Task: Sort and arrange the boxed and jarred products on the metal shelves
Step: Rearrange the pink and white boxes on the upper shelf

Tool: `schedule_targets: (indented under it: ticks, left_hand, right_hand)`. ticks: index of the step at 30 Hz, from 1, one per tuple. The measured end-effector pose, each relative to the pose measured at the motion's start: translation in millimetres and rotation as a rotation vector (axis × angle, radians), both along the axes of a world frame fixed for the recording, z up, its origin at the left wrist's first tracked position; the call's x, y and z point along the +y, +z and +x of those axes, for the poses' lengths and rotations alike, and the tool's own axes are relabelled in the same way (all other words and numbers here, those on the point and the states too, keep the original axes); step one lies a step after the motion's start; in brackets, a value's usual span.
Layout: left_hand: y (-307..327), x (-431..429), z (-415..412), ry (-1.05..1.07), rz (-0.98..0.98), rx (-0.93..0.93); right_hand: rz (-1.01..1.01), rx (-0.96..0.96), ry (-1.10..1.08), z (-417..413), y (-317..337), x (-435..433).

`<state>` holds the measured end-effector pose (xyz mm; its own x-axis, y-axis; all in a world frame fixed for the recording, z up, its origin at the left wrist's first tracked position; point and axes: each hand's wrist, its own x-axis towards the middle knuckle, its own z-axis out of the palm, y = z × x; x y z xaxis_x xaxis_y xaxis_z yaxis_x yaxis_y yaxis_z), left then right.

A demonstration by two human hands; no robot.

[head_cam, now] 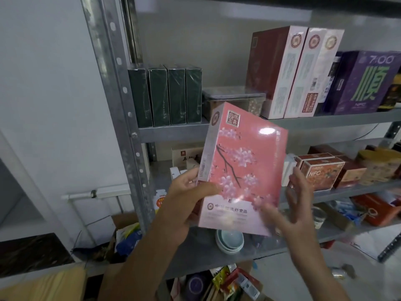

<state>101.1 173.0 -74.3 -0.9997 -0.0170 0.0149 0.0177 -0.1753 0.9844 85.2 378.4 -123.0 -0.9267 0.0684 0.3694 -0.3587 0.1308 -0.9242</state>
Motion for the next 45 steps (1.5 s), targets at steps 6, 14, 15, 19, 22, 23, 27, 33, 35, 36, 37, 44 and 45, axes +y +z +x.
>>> schedule_targets:
  ticks: [6, 14, 15, 19, 22, 23, 27, 33, 35, 36, 37, 44, 45]
  left_hand:
    - [-0.3, -0.5, -4.1, -0.238, -0.136, 0.023]
    - [-13.4, 2.6, -19.1, -0.179, -0.203, 0.019]
    - [-14.2, 3.1, -21.2, -0.167, -0.196, 0.033]
    - [-15.1, 3.8, -26.7, -0.125, -0.144, 0.094]
    - [-13.5, 2.2, -31.2, -0.114, -0.143, 0.147]
    - [-13.4, 1.5, -32.2, -0.121, -0.163, 0.156]
    - [-9.2, 0.7, -34.2, -0.206, -0.253, 0.147]
    - [26.4, 15.7, -38.7, 0.258, -0.835, 0.629]
    - [43.2, 23.5, -41.5, 0.243, -0.866, 0.840]
    - [51.7, 28.9, -43.7, 0.257, -0.915, 0.932]
    - [60.0, 34.8, -46.8, 0.271, -0.962, 1.009]
    - [83.7, 56.4, -78.0, 0.090, -0.736, 1.056]
    - [83.1, 56.5, -82.5, 0.090, -0.675, 1.056]
  right_hand:
    - [-0.521, -0.439, 0.423, -17.1, -4.0, 17.9]
    - [-0.377, -0.331, 0.419, -21.2, 2.1, 14.8]
    - [-0.369, -0.331, 0.427, -21.4, 3.7, 14.5]
    - [-0.341, -0.341, 0.431, -24.4, 8.5, 16.5]
    - [-0.178, -0.342, 0.395, -25.2, 8.7, 20.5]
    - [-0.148, -0.346, 0.375, -25.2, 6.8, 21.1]
    - [-0.172, -0.291, 0.257, -20.0, -1.0, 20.4]
    - [0.072, -0.170, -0.059, -11.7, 3.1, 16.4]
    - [0.171, -0.153, -0.085, -4.5, 4.0, 11.0]
    - [0.232, -0.148, -0.101, -0.4, 4.9, 6.5]
    - [0.309, -0.145, -0.121, 3.6, 6.3, 1.3]
    - [0.495, -0.216, -0.264, 24.5, 17.6, -26.3]
    - [0.529, -0.211, -0.281, 27.2, 17.4, -29.0]
